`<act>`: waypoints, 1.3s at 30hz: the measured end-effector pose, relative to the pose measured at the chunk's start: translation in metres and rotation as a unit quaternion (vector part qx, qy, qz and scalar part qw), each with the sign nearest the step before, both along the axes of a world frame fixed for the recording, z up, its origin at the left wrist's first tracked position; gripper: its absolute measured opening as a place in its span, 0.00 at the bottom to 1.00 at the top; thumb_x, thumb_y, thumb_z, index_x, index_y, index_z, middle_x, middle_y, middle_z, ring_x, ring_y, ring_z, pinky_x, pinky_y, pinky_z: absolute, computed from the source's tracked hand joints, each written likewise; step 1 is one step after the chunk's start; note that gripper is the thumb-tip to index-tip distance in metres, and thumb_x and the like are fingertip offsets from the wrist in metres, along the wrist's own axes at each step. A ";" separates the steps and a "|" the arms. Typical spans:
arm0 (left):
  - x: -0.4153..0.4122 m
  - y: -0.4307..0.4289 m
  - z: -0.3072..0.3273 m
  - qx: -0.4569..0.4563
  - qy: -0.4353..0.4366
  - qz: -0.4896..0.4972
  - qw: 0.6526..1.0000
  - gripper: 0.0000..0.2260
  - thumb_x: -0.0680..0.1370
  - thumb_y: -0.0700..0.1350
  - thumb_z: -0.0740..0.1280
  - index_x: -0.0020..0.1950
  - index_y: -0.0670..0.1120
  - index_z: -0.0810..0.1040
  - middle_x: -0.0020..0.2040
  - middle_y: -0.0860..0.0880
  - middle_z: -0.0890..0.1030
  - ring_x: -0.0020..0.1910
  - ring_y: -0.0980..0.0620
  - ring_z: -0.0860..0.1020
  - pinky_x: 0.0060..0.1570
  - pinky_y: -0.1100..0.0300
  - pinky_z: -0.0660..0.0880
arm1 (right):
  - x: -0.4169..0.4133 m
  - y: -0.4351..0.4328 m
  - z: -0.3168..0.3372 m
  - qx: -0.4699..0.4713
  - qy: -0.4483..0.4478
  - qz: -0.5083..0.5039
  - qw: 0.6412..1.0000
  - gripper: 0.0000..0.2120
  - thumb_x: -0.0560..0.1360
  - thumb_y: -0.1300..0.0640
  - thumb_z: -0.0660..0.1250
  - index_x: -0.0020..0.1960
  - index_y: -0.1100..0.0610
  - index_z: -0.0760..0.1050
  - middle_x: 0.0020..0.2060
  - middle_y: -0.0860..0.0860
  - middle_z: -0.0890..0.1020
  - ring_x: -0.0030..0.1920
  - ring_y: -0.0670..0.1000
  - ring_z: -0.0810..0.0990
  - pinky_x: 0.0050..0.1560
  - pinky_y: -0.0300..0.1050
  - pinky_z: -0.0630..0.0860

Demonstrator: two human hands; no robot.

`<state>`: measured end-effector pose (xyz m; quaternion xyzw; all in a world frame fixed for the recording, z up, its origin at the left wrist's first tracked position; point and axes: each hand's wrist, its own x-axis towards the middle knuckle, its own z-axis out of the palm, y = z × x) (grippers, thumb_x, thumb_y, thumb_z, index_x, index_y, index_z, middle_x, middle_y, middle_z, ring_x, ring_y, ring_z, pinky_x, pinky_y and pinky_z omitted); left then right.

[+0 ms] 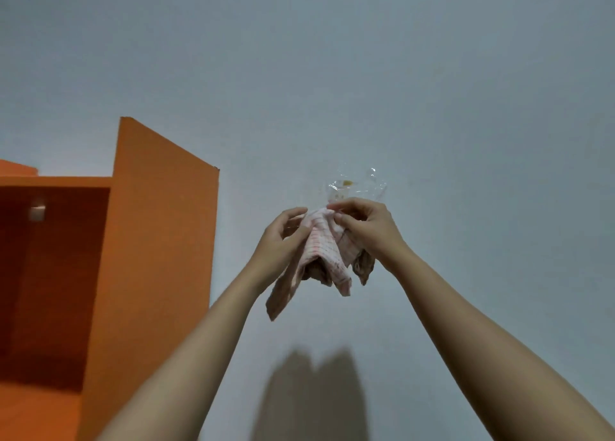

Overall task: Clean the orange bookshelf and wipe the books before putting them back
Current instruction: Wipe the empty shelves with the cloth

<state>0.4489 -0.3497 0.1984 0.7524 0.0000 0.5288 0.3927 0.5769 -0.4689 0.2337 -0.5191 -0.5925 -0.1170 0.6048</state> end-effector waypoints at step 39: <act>-0.529 0.015 -0.234 -0.324 -0.121 0.309 0.886 0.15 0.75 0.33 0.65 0.59 0.46 0.77 0.60 0.47 0.76 0.59 0.49 0.77 0.48 0.56 0.80 | -0.505 0.170 -0.283 -0.442 0.153 0.529 0.708 0.19 0.78 0.37 0.50 0.64 0.44 0.66 0.55 0.46 0.77 0.57 0.49 0.77 0.57 0.52 0.75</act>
